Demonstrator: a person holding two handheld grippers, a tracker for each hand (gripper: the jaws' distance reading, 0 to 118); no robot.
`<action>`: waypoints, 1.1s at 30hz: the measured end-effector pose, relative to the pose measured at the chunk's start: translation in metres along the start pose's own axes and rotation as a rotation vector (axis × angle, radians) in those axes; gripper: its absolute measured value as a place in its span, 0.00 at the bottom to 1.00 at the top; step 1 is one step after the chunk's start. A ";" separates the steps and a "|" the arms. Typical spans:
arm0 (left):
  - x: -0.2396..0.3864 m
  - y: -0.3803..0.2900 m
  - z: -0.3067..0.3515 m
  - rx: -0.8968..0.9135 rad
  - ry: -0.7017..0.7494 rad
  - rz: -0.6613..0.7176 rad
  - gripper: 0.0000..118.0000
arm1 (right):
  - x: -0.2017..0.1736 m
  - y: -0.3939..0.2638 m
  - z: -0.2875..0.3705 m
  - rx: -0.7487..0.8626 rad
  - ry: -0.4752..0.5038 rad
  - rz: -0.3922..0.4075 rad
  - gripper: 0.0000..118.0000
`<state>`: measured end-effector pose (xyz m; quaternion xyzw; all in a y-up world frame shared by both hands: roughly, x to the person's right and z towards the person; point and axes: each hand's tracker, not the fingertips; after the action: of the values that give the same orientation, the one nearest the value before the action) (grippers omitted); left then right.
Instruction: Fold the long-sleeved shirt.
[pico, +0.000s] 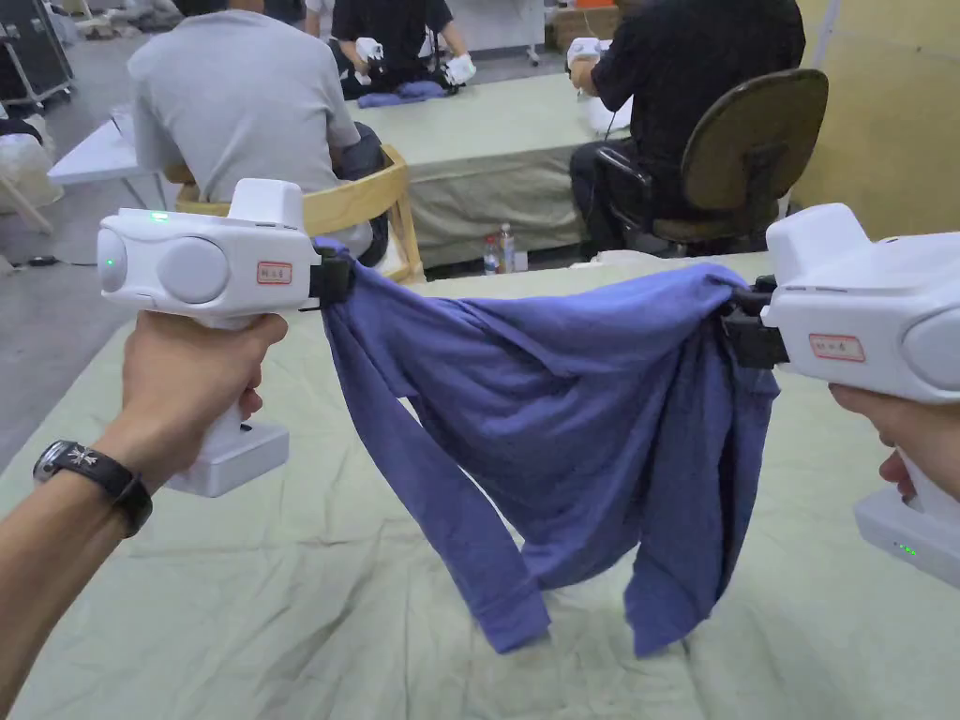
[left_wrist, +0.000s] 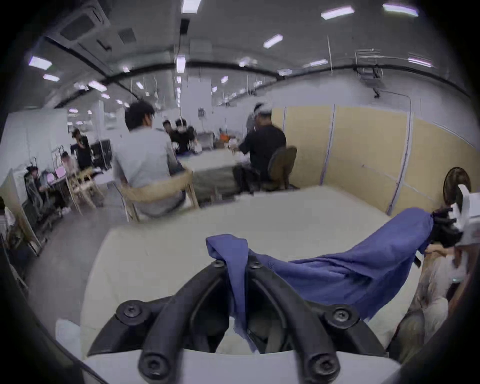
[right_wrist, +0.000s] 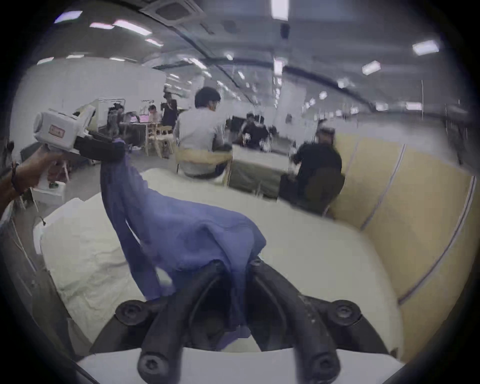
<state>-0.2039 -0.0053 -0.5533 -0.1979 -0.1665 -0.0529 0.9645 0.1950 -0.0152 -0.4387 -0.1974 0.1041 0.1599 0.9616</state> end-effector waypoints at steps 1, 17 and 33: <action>0.004 0.012 0.021 0.029 0.021 -0.022 0.07 | 0.003 0.018 0.008 0.035 -0.016 0.022 0.10; -0.033 0.229 0.161 0.372 0.147 0.021 0.07 | 0.079 0.252 0.086 0.336 -0.205 0.044 0.10; -0.052 0.272 0.122 0.389 0.205 0.000 0.07 | 0.096 0.292 0.021 0.255 -0.226 -0.043 0.10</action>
<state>-0.2440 0.2941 -0.5648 -0.0015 -0.0745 -0.0395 0.9964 0.1855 0.2732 -0.5463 -0.0568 0.0104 0.1460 0.9876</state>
